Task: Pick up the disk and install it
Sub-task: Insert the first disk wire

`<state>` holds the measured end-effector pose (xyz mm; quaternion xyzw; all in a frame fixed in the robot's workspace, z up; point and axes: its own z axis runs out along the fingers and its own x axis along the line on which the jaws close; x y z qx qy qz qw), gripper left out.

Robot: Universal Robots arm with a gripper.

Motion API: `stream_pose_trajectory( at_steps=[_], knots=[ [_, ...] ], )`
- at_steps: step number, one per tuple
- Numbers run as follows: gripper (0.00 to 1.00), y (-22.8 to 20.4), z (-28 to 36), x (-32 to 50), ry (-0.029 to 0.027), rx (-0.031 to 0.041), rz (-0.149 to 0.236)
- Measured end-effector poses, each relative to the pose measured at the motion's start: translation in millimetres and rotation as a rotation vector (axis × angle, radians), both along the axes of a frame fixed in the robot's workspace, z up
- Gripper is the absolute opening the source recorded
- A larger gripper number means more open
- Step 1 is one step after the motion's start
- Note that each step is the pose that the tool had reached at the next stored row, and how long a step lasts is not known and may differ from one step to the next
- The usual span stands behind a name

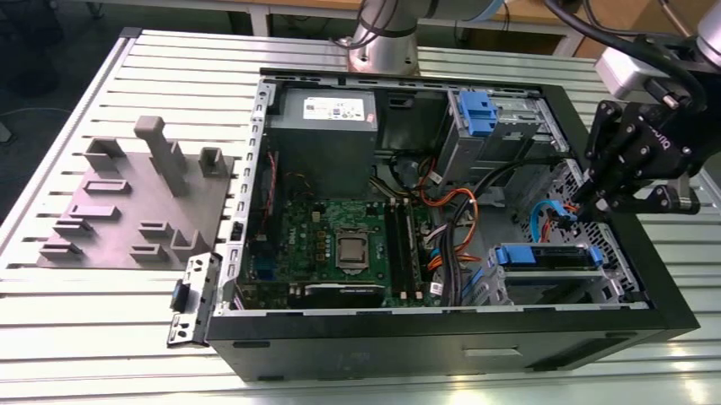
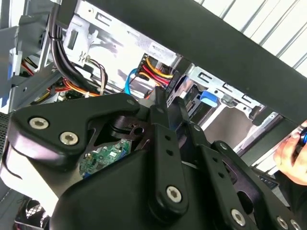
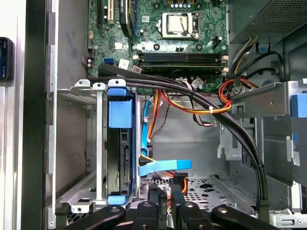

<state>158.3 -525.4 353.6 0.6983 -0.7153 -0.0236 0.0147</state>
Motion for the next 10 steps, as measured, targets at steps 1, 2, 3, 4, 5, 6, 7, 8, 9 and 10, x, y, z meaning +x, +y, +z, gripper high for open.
stream_pose_trajectory(
  at_steps=[1,2,3,4,5,6,7,8,9,10],
  knots=[
    [0.25,0.1,0.0,1.4,0.0032,-0.0004,0.000],
    [0.25,0.1,0.0,2.6,0.0061,-0.0007,0.000],
    [0.25,0.2,0.0,3.7,0.0083,-0.0012,0.000],
    [0.25,0.3,-0.1,4.3,0.0091,-0.0020,0.000],
    [0.25,0.3,-0.2,4.7,0.0093,-0.0033,0.000],
    [0.25,0.2,-0.6,4.8,0.0094,-0.0051,0.000],
    [0.25,0.2,-1.0,4.9,0.0094,-0.0080,0.000],
    [0.25,0.2,-1.5,5.0,0.0095,-0.0105,0.000],
    [0.25,0.2,-2.2,5.1,0.0094,-0.0123,0.000],
    [0.25,0.1,-3.0,5.1,0.0095,-0.0134,0.000]
  ],
)
